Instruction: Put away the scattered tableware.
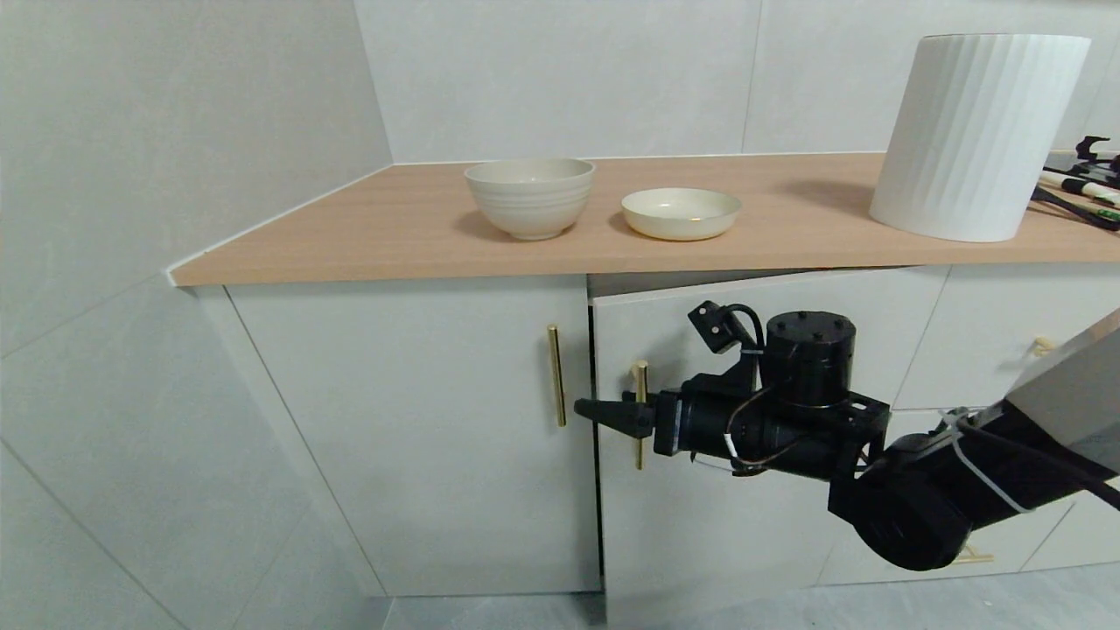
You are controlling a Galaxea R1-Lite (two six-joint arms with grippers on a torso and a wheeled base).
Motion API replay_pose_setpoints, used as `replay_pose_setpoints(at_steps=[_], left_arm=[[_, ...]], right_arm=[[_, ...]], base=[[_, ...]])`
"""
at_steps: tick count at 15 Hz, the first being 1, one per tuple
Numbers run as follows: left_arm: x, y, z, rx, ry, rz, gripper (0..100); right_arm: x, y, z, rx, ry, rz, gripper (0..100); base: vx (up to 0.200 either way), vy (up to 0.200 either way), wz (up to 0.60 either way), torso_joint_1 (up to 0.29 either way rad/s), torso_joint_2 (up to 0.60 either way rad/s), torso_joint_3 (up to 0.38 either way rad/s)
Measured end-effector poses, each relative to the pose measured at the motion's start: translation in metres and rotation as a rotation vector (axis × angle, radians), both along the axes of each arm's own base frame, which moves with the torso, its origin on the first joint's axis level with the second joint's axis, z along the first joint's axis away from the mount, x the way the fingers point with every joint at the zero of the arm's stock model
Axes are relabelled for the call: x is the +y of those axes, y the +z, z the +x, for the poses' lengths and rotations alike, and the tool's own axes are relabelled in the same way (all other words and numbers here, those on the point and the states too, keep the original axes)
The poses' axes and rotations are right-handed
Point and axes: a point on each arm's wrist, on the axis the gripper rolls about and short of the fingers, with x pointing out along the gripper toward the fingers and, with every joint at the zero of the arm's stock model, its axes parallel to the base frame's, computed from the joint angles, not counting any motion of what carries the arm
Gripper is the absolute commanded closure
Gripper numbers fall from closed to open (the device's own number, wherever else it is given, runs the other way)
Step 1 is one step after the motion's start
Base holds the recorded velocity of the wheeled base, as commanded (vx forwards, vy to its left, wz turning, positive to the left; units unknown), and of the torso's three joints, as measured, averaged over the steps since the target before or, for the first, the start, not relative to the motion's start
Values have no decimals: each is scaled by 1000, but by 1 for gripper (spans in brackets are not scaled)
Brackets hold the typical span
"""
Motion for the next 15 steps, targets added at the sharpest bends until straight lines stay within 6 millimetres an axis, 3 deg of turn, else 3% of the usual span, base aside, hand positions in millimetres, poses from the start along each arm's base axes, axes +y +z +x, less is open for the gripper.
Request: replay_pose_setpoints(at_steps=[3, 12, 15], left_arm=[[0, 0, 0, 0, 0, 0, 0], [0, 0, 0, 0, 0, -1, 0], [0, 0, 0, 0, -1, 23, 0]], right_arm=[[-4, 6, -10, 0, 11, 1, 0], [-19, 16, -65, 11, 83, -13, 0], [-19, 16, -72, 13, 95, -16, 0]], base=[[0, 0, 0, 0, 0, 0], [0, 0, 0, 0, 0, 0], [0, 0, 0, 0, 0, 0]])
